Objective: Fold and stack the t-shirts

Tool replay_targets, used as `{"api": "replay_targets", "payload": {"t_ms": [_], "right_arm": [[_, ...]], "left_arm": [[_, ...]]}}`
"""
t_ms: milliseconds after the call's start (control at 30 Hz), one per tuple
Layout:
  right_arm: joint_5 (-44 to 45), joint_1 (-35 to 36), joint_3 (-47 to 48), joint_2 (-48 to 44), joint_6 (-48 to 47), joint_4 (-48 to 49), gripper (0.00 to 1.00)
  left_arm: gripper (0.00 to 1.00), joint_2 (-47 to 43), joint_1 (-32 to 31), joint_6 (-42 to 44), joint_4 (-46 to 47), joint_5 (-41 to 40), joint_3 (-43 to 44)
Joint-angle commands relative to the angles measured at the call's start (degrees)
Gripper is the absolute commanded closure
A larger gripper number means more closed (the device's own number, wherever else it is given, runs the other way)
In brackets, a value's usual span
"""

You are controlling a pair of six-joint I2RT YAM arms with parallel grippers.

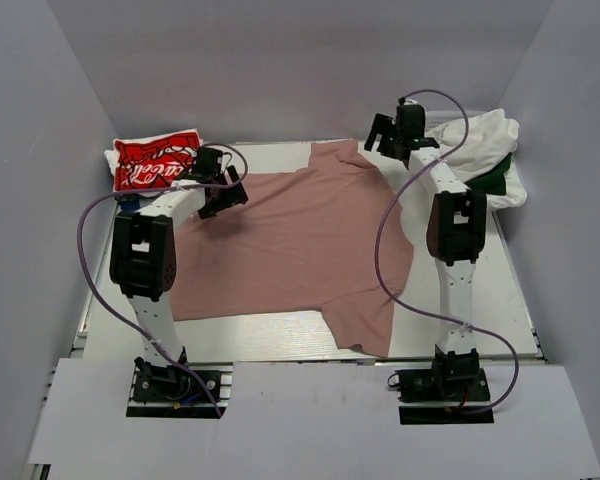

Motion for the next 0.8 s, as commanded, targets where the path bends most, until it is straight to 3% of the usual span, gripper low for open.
{"api": "replay_targets", "payload": {"t_ms": [0, 167, 333, 600, 767], "right_arm": [[-7.8, 6.6, -3.2, -9.9, -5.2, 0.4, 0.1], [-6.9, 10.7, -16.2, -17.7, -6.2, 0.4, 0.1], [-3.0, 13.2, -27.9, -20.5, -3.5, 1.0, 0.1], [0.8, 12.4, -28.2, -15.1, -1.7, -0.8, 0.1], [2.4, 10.5, -25.3, -11.1, -1.4, -3.8, 0.1]], "left_arm": [[0.0, -6.5, -0.5, 1.7, 2.9, 4.7, 2.0], [0.0, -5.9, -0.5, 1.7, 4.3, 3.2, 4.0], [0.0, 0.3, -0.5, 2.3, 3.7, 1.4, 10.3], [0.0, 10.4, -0.5, 2.9, 8.7, 1.1, 15.3], [0.0, 18.4, -0.5, 2.3, 7.6, 0.5, 23.3]]}}
